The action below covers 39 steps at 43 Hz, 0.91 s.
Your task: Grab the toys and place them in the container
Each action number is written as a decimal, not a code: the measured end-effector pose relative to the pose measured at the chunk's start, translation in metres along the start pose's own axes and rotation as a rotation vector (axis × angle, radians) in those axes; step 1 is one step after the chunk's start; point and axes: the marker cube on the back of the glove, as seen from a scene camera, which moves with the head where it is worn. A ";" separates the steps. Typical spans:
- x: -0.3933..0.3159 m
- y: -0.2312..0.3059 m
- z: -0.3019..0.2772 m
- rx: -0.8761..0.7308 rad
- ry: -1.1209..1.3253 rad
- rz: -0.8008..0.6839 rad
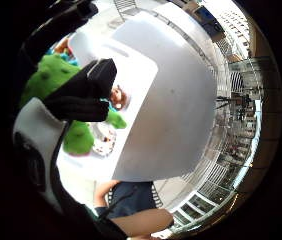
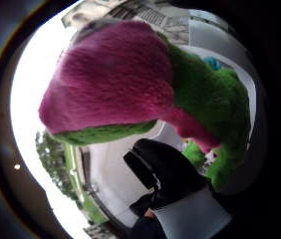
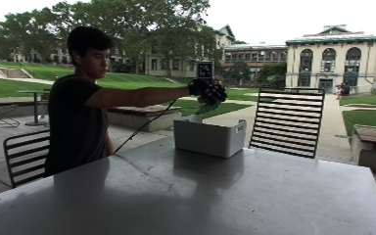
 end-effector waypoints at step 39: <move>0.213 0.131 -0.073 0.195 0.229 0.251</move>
